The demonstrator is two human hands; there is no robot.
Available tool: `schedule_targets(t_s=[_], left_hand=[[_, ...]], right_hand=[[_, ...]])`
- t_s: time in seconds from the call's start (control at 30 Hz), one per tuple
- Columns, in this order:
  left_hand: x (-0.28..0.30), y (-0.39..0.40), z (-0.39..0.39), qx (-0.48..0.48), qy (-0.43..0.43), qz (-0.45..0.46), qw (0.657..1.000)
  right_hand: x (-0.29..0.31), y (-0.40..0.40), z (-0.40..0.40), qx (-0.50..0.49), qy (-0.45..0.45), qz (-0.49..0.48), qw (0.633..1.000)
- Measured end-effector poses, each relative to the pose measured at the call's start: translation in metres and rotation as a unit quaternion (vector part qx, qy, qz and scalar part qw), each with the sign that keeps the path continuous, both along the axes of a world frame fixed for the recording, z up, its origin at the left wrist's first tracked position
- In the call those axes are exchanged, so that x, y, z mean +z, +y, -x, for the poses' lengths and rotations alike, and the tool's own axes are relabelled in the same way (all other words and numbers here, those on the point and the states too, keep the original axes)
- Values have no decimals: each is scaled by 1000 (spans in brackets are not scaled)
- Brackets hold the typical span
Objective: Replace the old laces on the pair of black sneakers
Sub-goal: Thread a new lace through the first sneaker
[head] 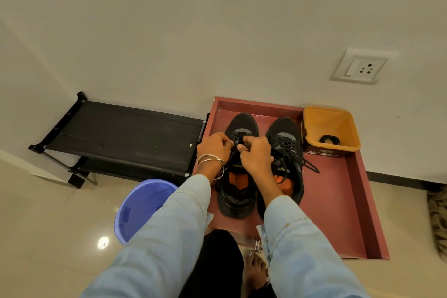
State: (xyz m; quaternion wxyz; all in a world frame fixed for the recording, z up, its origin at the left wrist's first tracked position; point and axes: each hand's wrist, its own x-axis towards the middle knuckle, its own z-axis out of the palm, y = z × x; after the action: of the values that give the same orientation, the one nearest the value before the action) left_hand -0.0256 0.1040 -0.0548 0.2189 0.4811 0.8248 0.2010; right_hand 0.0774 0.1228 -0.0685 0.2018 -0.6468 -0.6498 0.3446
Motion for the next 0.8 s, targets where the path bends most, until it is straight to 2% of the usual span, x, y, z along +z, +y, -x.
schedule_targets(t_s=[0.07,0.17,0.23,0.27,0.37,0.47,0.6,0.63,0.67,0.7,0.73,0.77,0.8], left_hand=[[-1,0,1,3,-5,7,1000],[-7,2,8,34,-57,0,998],[-10,3,11,83,-177,-30,980],[-6,3,10,115,-250,-51,960],[19,5,11,205,-428,-112,873],[58,10,21,251,-586,-168,752],[121,15,41,204,-732,-332,559],[134,13,45,177,-744,-375,524],[146,11,48,150,-746,-410,503],[153,8,49,130,-738,-431,503],[155,5,48,116,-716,-434,535],[151,4,46,110,-673,-421,599],[139,3,42,106,-605,-391,685]], right_hand=[[3,-13,-6,2,-79,-72,994],[1,-33,-14,13,-134,-121,983],[-5,-41,-15,21,-168,-118,978],[-6,-43,-16,21,-182,-113,976],[-7,-47,-18,20,-208,-115,971],[-6,-48,-18,35,-242,-106,964],[-10,-46,-18,49,-258,-95,960],[-11,-44,-18,56,-258,-93,960],[-12,-43,-17,63,-256,-89,961],[-12,-42,-16,68,-251,-84,962],[-12,-40,-15,66,-242,-76,965],[-11,-38,-15,61,-231,-65,969],[-10,-37,-15,55,-219,-50,973]])
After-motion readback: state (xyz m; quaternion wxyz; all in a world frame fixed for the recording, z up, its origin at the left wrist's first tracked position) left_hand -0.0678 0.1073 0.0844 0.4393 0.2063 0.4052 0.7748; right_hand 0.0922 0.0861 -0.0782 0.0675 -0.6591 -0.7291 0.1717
